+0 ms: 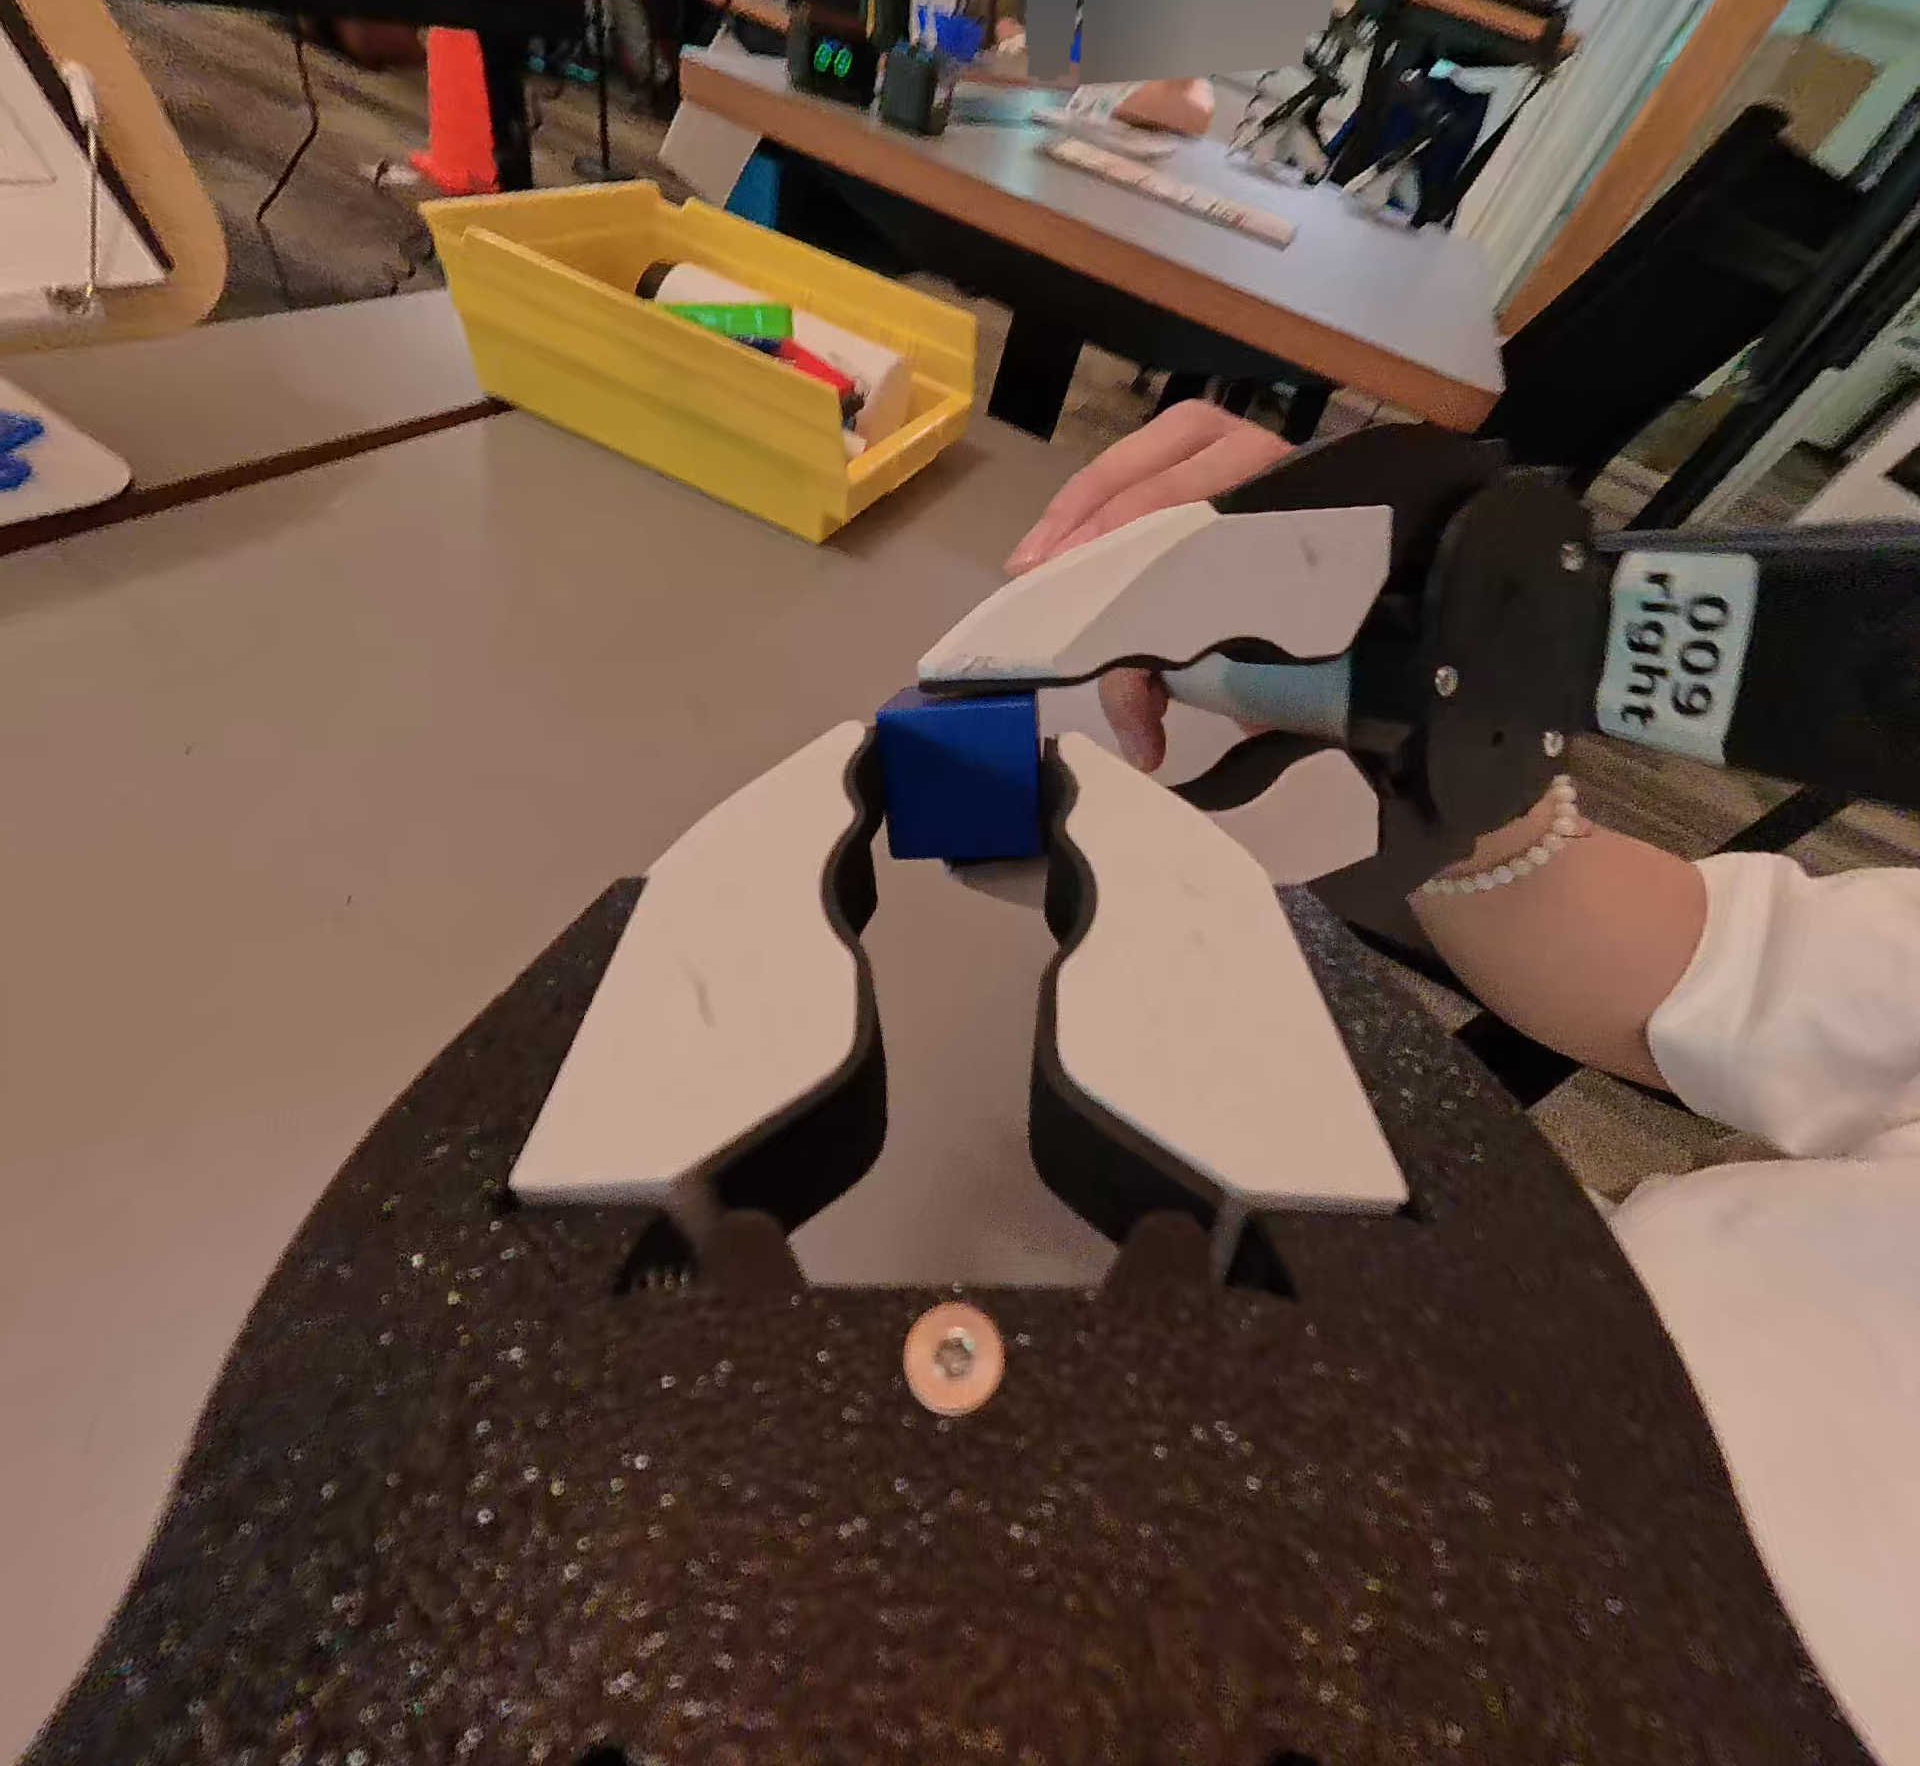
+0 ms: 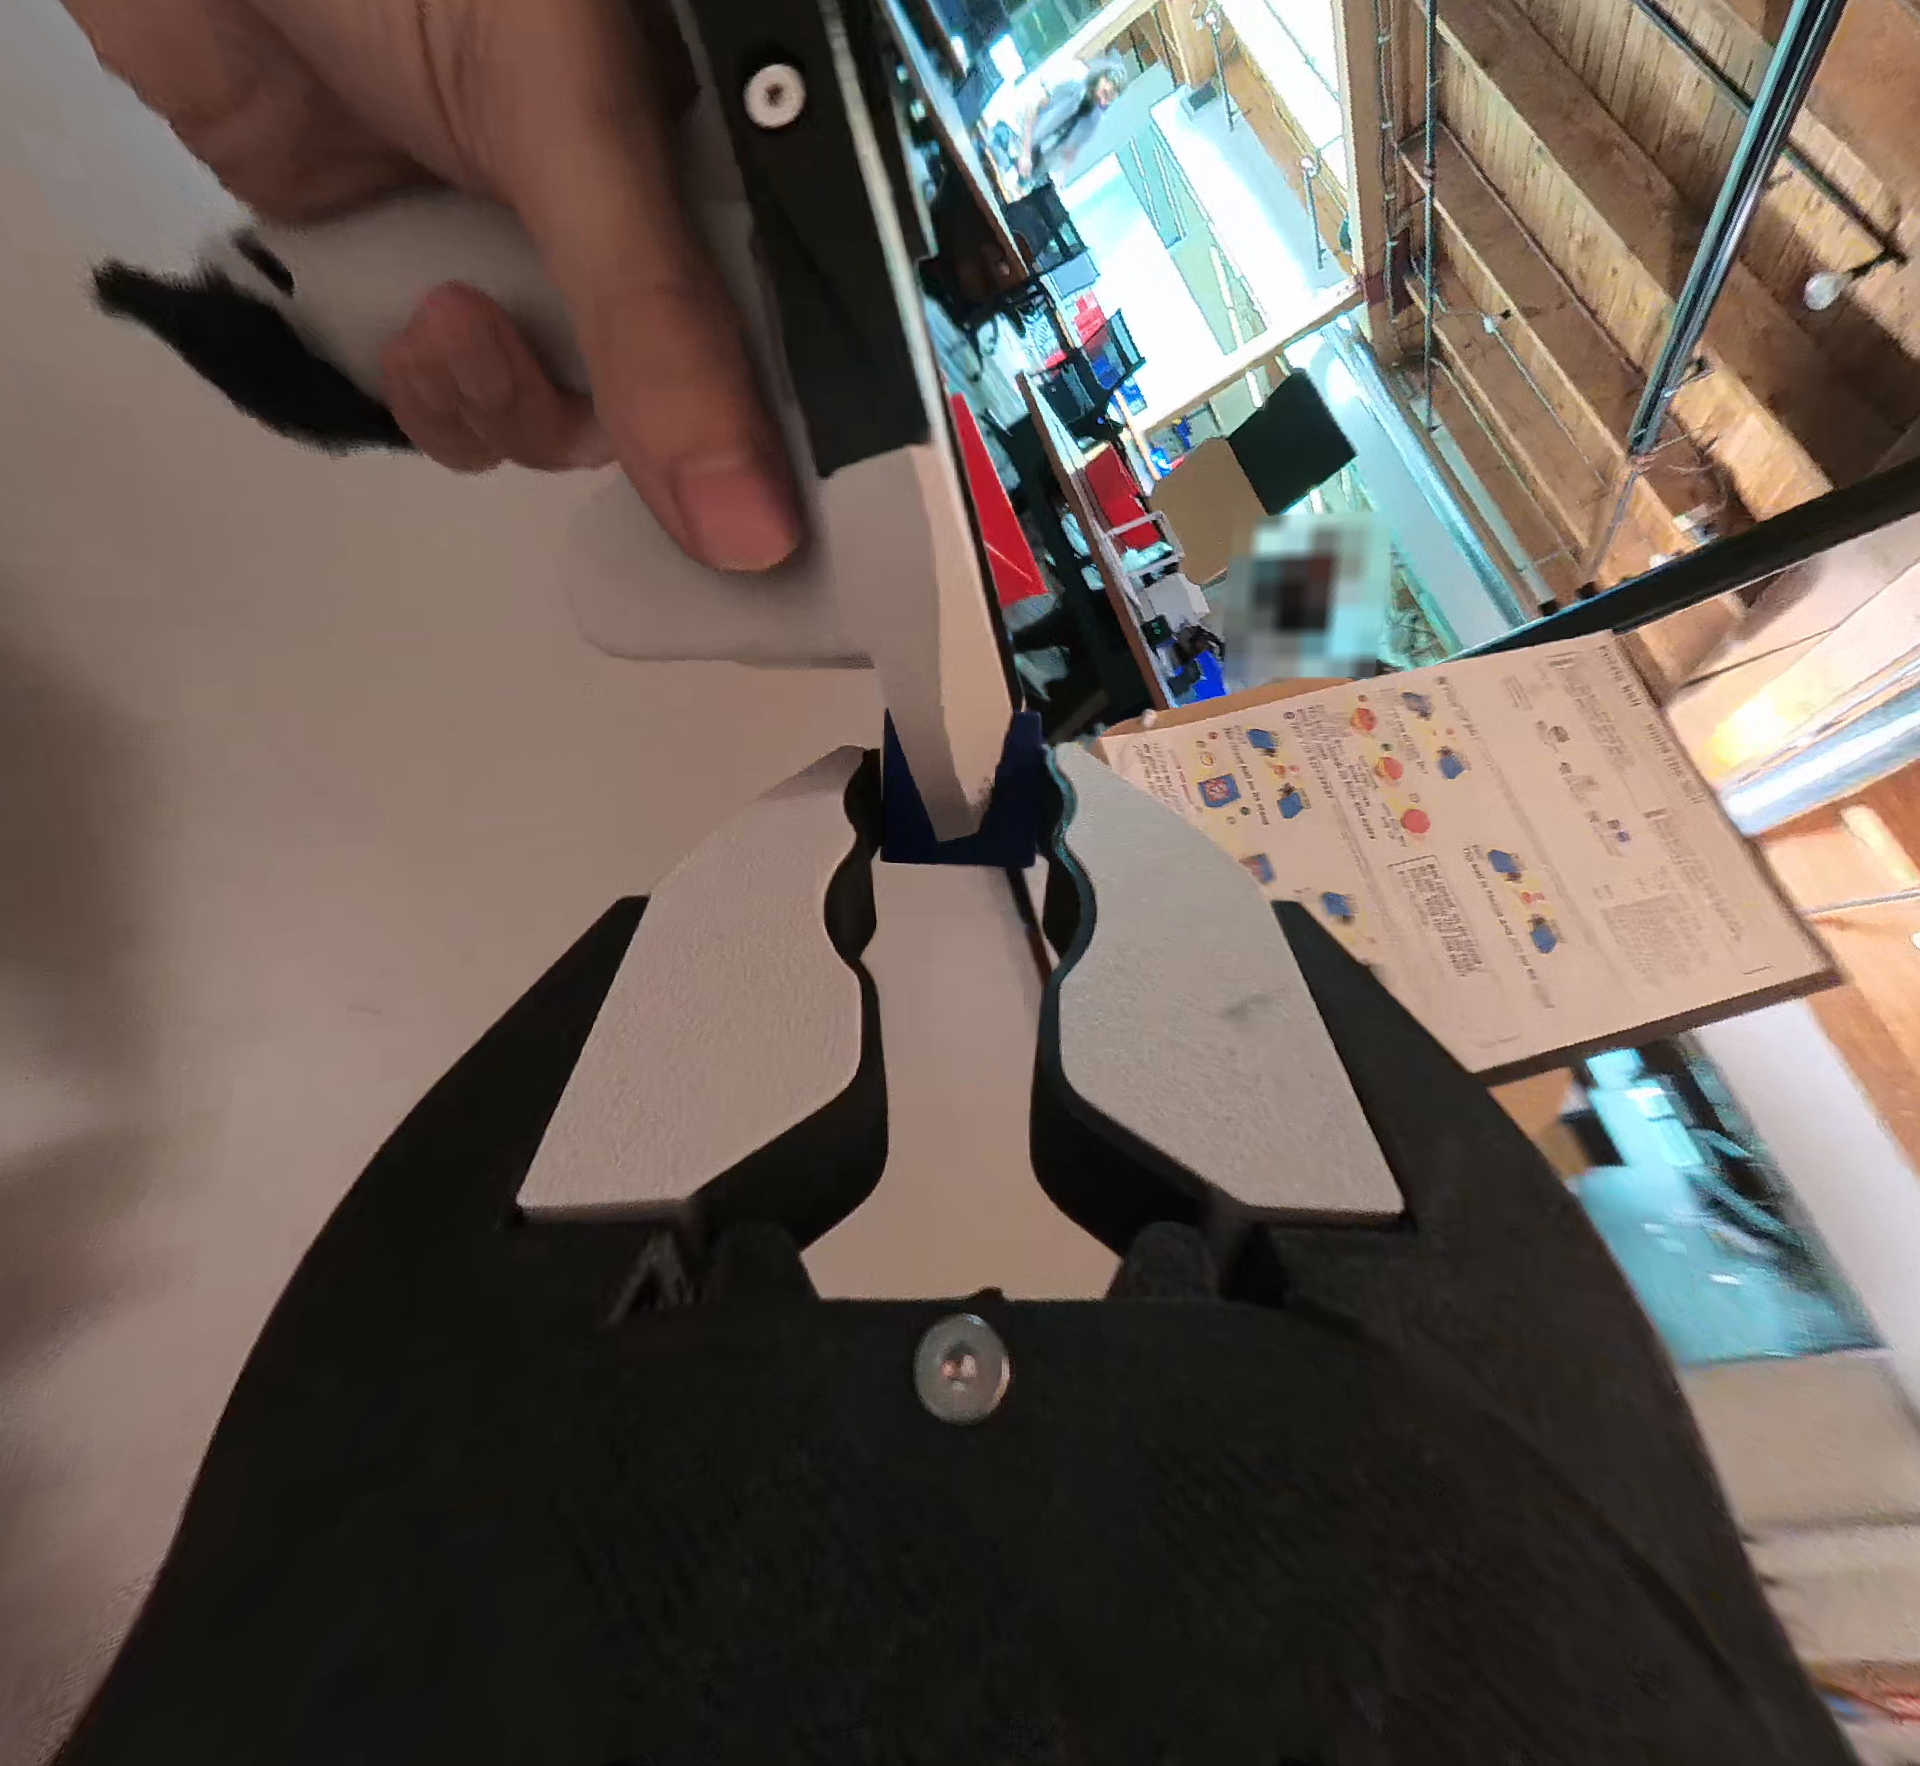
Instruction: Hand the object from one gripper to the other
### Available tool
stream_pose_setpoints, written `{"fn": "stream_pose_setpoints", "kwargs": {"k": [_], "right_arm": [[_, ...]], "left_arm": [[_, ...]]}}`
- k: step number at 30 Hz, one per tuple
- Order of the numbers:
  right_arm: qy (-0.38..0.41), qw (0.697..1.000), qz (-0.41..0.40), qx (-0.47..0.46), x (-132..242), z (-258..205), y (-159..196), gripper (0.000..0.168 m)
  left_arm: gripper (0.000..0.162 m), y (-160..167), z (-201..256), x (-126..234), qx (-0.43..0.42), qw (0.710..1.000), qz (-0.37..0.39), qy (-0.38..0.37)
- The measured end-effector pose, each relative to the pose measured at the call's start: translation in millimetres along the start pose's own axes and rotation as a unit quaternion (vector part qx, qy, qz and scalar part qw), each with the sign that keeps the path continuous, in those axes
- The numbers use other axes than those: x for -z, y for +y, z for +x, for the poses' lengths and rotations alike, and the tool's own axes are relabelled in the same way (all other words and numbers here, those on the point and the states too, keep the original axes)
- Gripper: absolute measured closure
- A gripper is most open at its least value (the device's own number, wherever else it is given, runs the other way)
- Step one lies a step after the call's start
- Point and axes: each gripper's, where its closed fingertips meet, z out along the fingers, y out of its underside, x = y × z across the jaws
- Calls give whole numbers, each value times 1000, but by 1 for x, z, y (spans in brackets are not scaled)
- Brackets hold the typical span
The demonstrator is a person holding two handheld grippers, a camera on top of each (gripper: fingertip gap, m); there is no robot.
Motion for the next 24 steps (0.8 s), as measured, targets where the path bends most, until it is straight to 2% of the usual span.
{"fn": "stream_pose_setpoints", "kwargs": {"k": [1,2,4,6,8,10,11,12,13,16,17,19,21,24], "right_arm": [[-4,999,12,-31,2,3,-2,140],[-5,997,27,-73,4,8,-3,137],[-42,979,55,-194,9,13,-2,117],[-111,927,79,-350,13,13,-3,94],[-192,828,127,-511,19,13,-16,86],[-261,713,203,-619,29,21,-35,92],[-282,667,226,-652,32,25,-39,97],[-292,637,232,-675,32,27,-39,100],[-301,621,229,-687,30,25,-39,101],[-330,613,216,-684,31,15,-42,103],[-334,614,214,-683,31,13,-43,108],[-322,625,210,-679,28,13,-41,130],[-320,627,208,-679,27,13,-38,130],[-319,610,207,-696,24,15,-35,131]], "left_arm": [[134,-4,0,2,-4,1000,16,7],[134,-10,-1,4,-11,999,38,7],[134,-24,-2,12,-40,995,94,11],[134,-38,8,21,-88,983,154,41],[134,-44,23,29,-147,966,196,78],[134,-42,35,30,-210,950,210,93],[134,-40,40,29,-240,944,207,94],[134,-37,42,27,-265,939,200,89],[134,-34,44,25,-288,934,192,82],[134,-29,44,19,-329,926,176,60],[134,-28,42,17,-336,925,169,54],[134,-26,41,15,-339,925,163,50],[134,-25,39,14,-339,927,157,44],[134,-25,34,12,-332,932,144,24]]}}
